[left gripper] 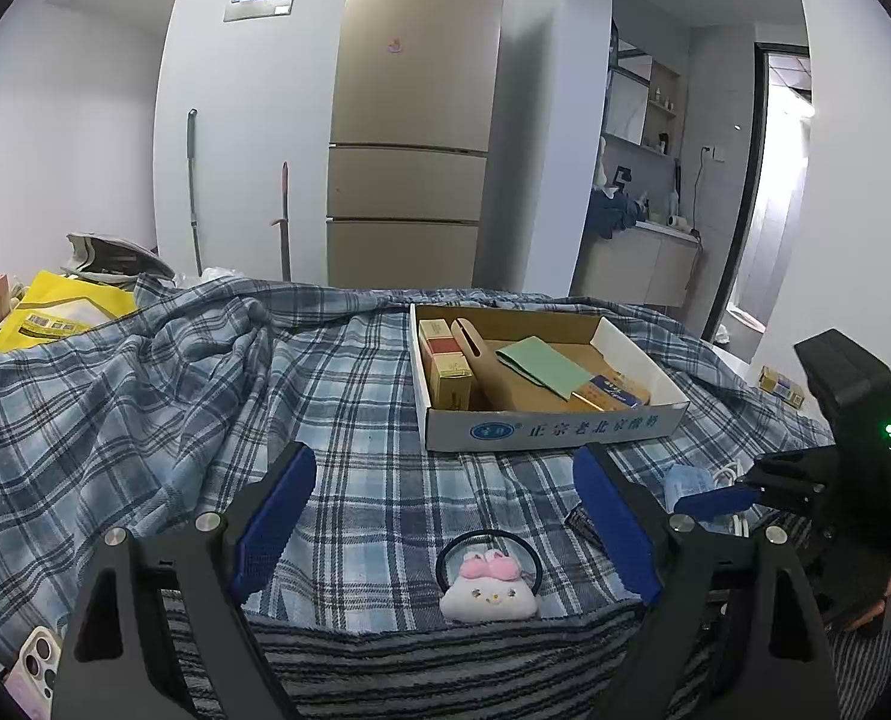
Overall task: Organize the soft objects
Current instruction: 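Grasp the black Face tissue pack with right tool while left tool grasps the pink bunny hair tie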
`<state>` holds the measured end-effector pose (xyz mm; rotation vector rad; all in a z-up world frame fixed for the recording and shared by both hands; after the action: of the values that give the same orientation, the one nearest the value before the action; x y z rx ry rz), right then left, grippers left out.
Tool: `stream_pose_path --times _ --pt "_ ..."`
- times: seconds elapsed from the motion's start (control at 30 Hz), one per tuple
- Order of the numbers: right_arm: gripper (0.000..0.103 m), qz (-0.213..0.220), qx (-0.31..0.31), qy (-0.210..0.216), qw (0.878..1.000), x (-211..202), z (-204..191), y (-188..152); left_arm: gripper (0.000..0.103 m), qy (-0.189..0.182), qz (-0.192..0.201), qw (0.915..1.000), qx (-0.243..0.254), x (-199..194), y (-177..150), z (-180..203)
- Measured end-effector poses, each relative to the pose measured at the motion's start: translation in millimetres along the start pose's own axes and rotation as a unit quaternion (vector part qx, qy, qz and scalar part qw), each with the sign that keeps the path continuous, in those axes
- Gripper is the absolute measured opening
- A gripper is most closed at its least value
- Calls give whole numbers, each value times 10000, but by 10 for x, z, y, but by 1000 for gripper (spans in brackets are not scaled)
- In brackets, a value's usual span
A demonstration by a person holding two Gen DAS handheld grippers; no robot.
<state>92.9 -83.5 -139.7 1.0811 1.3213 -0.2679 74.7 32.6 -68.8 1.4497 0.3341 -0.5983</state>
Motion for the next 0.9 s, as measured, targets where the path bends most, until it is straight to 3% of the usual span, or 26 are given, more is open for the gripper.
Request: stream_pose_path --times 0.13,0.23,0.47,0.53,0.73,0.9 --pt "81 35 607 -363 9975 22 104 105 90 6 -28 10000 37 7 -2 12" --pt "77 154 908 -407 9949 85 198 207 90 -4 -34 10000 54 2 -2 18" --pt "63 187 1056 -380 9935 187 278 208 90 -10 -93 9999 35 23 -9 2" --pt "53 155 1002 -470 9937 202 262 193 90 5 -149 9998 104 43 -18 23" --pt "46 187 981 -511 9937 221 249 163 90 93 7 9986 515 -24 -15 180" --pt "45 674 1128 -537 9899 34 304 157 89 -114 -622 9959 640 54 -43 162"
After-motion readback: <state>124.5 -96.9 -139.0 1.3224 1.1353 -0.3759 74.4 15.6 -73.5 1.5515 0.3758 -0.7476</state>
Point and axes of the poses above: each gripper's, at about its wrist camera, not at the fingertips, and x roughly the way its jaws point, z to its right, y to its top, the point moved 7 cm from there along x, roughly the way its jaws point, and after that the axes turned 5 degrees about -z, right-handed, at the moved point
